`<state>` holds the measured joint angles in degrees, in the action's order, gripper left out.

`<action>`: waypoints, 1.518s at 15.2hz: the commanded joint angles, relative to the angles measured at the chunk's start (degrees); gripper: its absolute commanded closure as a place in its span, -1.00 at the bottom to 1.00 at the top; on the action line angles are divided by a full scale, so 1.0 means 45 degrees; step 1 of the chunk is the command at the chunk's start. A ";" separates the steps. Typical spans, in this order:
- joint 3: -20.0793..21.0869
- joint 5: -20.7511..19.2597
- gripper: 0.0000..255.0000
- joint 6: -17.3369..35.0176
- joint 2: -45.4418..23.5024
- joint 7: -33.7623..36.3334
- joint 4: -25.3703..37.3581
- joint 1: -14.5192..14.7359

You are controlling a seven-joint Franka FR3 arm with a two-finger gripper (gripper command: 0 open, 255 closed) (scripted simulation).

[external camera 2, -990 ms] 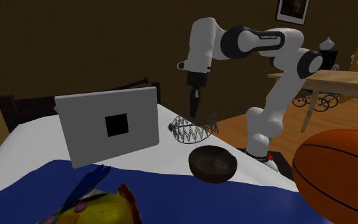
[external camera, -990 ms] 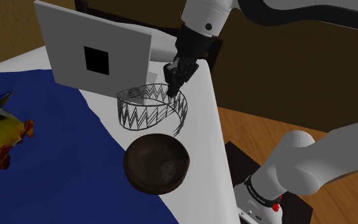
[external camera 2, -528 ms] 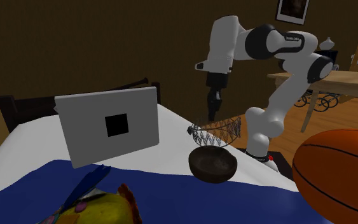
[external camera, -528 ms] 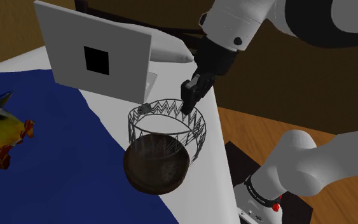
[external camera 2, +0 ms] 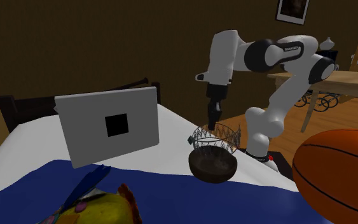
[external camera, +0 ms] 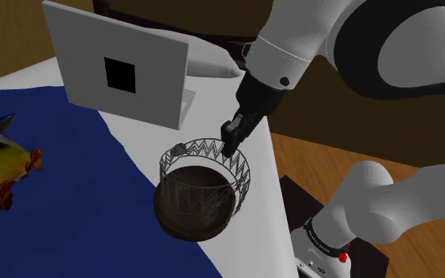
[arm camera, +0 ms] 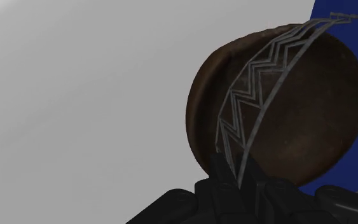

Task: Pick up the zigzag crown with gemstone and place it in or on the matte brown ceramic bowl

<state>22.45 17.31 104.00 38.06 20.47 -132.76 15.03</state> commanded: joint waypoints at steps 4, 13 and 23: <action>0.0163 0.0155 1.00 0.0844 0.0024 -0.0090 -0.0860 0.0064; 0.0238 0.0227 1.00 0.1244 0.0015 -0.0123 -0.1253 0.0109; -0.0109 -0.0001 -1.00 -0.0062 0.0190 -0.0070 -0.0140 0.0045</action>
